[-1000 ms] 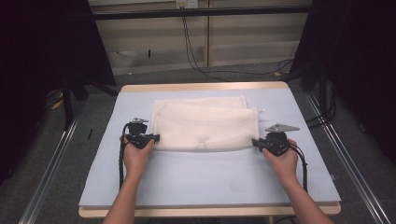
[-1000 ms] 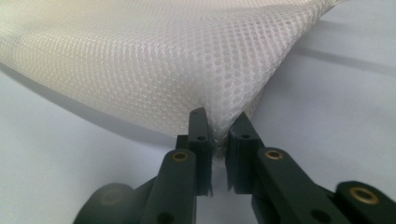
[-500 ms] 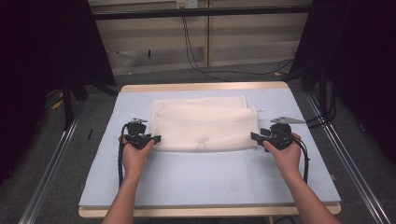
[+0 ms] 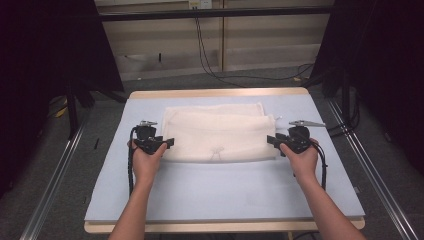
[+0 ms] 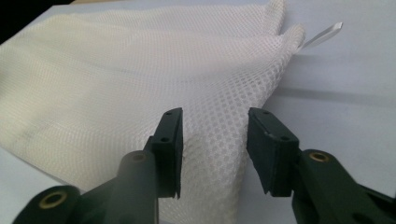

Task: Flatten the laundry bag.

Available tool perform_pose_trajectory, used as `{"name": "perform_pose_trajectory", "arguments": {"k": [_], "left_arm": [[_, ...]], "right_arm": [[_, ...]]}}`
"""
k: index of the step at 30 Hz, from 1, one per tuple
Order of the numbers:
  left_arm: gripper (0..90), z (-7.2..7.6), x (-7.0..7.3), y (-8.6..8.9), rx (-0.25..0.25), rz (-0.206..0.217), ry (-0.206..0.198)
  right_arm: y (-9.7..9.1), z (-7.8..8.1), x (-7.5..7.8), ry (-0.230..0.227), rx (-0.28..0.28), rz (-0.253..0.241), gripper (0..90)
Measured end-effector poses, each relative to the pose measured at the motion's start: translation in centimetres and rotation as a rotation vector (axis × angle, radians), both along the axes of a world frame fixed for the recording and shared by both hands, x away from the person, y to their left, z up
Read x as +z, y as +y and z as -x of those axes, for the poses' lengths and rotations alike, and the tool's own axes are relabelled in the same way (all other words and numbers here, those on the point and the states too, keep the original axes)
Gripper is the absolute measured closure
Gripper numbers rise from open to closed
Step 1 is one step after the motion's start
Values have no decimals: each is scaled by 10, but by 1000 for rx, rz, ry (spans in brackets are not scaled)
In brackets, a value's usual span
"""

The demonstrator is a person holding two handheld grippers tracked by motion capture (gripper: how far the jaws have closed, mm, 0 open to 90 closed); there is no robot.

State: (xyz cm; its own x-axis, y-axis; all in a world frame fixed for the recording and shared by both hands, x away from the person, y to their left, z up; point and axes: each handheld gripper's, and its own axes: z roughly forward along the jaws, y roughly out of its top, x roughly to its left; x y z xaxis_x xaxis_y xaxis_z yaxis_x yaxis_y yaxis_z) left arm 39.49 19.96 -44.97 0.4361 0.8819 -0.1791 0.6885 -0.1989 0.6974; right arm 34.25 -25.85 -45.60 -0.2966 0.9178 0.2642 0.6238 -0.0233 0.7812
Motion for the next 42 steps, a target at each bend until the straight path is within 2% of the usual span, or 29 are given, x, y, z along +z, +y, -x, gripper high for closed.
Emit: {"name": "perform_pose_trajectory", "arguments": {"k": [1,3,4,5,7,8,9,11,13,18,22,26,30,31,33,35,38,39,40,42], "left_arm": [[505,0,1,0,-6,-9,1],[545,1,2,-1,-8,3,1],[562,2,3,-1,-11,-4,-1],[634,3,4,-2,-12,0,-7],[728,5,6,0,-22,0,-27],[809,5,6,0,-22,0,-27],[817,7,9,2,-38,-1,-22],[827,10,10,2,-34,2,-29],[830,14,10,2,-33,27,-31],[835,26,4,9,-34,16,-34],[840,35,-5,17,-36,36,-19],[842,43,-13,20,-46,32,-4],[842,45,-16,21,-44,40,-5],[841,44,-16,22,-55,39,1],[841,44,-17,22,-62,41,4],[841,43,-17,23,-71,34,8],[841,42,-17,23,-73,28,12],[841,41,-18,22,-59,43,5],[841,41,-18,22,-68,31,7],[841,40,-18,21,-80,15,11]], "right_arm": [[-1,0,1,-6,-2,1,589],[-2,1,2,-11,11,-11,694],[-2,1,2,-19,18,-6,732],[-2,3,3,-22,26,-3,803],[-3,7,5,-49,41,-12,861],[-4,9,6,-56,50,-23,872],[-4,12,7,-61,55,-26,876],[-5,19,8,-72,72,-10,884],[-7,25,7,-71,81,6,891],[-13,38,-1,-61,90,28,900],[-17,48,-9,-37,97,39,900],[-15,55,-17,-2,108,57,900],[-15,56,-14,-3,90,38,831],[-15,51,-11,12,79,14,696],[-15,48,-5,-19,39,13,633],[-14,42,0,-22,8,-2,538],[-10,31,5,-41,-11,9,524],[-9,26,6,-37,-13,9,524],[-8,21,7,-36,-6,10,524],[-6,14,7,-27,-33,20,519]]}}
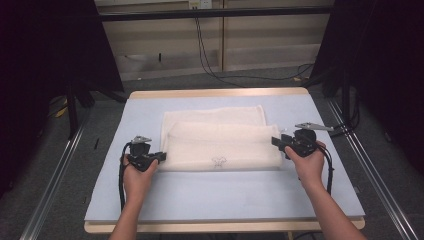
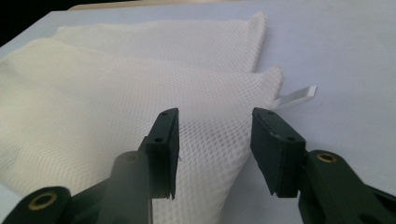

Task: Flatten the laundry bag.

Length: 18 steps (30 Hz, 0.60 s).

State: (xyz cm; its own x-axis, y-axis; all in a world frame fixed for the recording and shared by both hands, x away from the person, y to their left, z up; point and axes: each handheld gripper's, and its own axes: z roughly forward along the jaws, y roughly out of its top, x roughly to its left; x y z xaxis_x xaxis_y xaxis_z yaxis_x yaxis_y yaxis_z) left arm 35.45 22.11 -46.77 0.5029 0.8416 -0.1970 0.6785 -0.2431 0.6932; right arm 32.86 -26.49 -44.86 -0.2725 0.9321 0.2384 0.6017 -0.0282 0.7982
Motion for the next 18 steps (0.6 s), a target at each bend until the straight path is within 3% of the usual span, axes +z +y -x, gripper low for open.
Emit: {"name": "perform_pose_trajectory", "arguments": {"k": [6,8,11,12,13,15,18], "left_arm": [[841,-1,-1,-1,5,5,4],[841,-1,-1,-1,4,2,2],[841,0,-1,-2,15,9,-5],[841,0,-1,-2,15,5,-5],[841,0,-1,-2,15,4,-6],[841,0,-1,-1,16,14,-6],[840,0,-1,-2,15,9,-13]], "right_arm": [[1,-19,-10,87,-57,-6,506],[1,-24,-16,113,-60,-31,494],[1,-28,-21,136,-74,-38,554],[0,-27,-22,127,-72,-44,665],[1,-26,-20,85,-64,-26,740],[1,-22,-15,41,-34,-23,830],[0,-15,-8,-16,10,-54,844]]}}
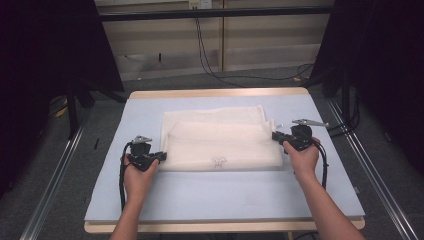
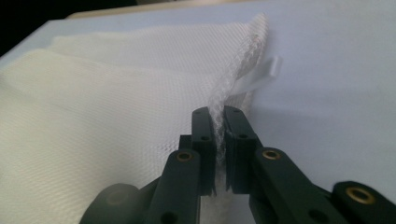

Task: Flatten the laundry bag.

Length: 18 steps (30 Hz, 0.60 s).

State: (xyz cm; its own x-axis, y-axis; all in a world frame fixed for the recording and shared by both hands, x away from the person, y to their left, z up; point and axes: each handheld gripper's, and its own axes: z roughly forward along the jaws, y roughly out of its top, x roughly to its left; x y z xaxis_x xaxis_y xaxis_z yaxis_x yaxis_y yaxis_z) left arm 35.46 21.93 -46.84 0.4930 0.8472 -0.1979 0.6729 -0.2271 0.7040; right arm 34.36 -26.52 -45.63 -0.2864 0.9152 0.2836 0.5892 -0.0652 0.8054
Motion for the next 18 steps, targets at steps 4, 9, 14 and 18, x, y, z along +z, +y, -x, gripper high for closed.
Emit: {"name": "perform_pose_trajectory", "arguments": {"k": [4,9,14,18], "left_arm": [[840,2,1,-2,-2,-15,-9],[837,5,4,-6,-2,-12,-16],[832,7,6,-7,-6,-24,-22],[825,8,6,-8,1,-5,-22]], "right_arm": [[2,15,10,-68,67,-28,849],[11,37,17,-116,162,-23,852],[19,56,12,-111,247,-1,852],[22,64,6,-108,293,-13,853]]}}
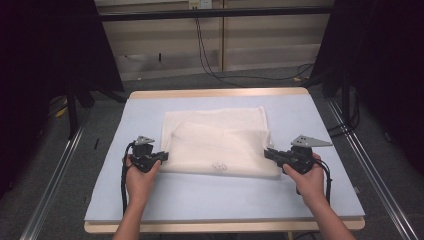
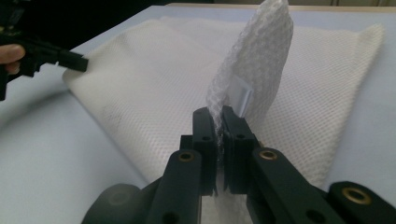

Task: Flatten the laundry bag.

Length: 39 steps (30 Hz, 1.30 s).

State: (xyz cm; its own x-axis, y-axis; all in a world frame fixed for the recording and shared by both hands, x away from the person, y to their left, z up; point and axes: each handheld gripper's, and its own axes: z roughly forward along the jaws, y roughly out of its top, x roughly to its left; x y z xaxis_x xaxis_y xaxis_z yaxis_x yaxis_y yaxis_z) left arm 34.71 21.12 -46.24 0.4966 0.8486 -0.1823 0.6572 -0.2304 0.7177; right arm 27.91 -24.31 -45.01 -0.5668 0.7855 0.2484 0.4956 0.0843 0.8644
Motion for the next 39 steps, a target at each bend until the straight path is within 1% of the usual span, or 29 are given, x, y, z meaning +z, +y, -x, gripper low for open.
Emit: {"name": "perform_pose_trajectory", "arguments": {"k": [1,2,3,4,5,7,8,11,14,15,18,19,20,22,23,25,26,28,29,30,32,33,34,35,36,37,38,39], "left_arm": [[818,0,1,1,-4,0,2],[806,0,2,1,-4,2,3],[775,0,3,1,7,11,3],[727,1,3,1,16,10,0],[677,1,4,2,11,-2,1],[612,2,5,3,14,2,1],[562,3,8,5,32,9,-14],[459,3,13,9,42,12,-20],[449,5,14,8,43,16,-20],[453,7,15,4,16,17,-10],[436,8,17,0,7,19,-17],[420,8,22,-4,-5,19,-29],[408,9,24,-6,0,31,-36],[411,11,29,-9,-25,29,-43],[411,12,31,-12,-34,40,-44],[418,13,34,-17,-60,46,-44],[417,13,35,-20,-65,49,-45],[423,13,35,-26,-85,70,-36],[426,13,35,-26,-85,70,-36],[424,13,35,-31,-109,72,-30],[423,13,34,-37,-121,82,-23],[420,13,33,-39,-137,76,-18],[417,13,33,-42,-138,76,-18],[416,13,32,-45,-141,82,-16],[416,13,31,-48,-158,76,-9],[414,13,30,-51,-162,78,-8],[412,13,30,-54,-171,71,-5],[411,13,29,-56,-176,77,-3]], "right_arm": [[3,4,-4,9,28,15,853],[5,6,-5,14,42,22,853],[7,7,-7,18,50,29,853],[9,9,-9,27,59,39,853],[10,10,-11,30,69,45,853],[14,12,-15,45,89,65,854],[16,13,-17,49,101,79,853],[21,16,-21,69,127,110,854],[22,17,-23,73,132,120,854],[23,17,-25,78,137,123,854],[24,18,-26,82,148,134,854],[25,20,-28,84,150,136,854],[24,20,-28,83,155,138,854],[24,21,-27,82,155,138,854],[24,21,-27,81,157,140,854],[24,21,-28,74,154,144,854],[24,22,-28,75,157,146,854],[25,22,-27,71,159,149,853],[25,22,-27,71,159,149,853],[26,23,-27,64,160,152,854],[27,24,-26,58,175,155,854],[27,25,-26,56,184,159,854],[27,25,-27,52,189,165,853],[27,26,-27,54,193,162,854],[26,27,-27,53,198,160,854],[26,28,-26,53,204,160,854],[26,29,-26,48,205,163,853],[26,29,-26,50,214,165,854]]}}
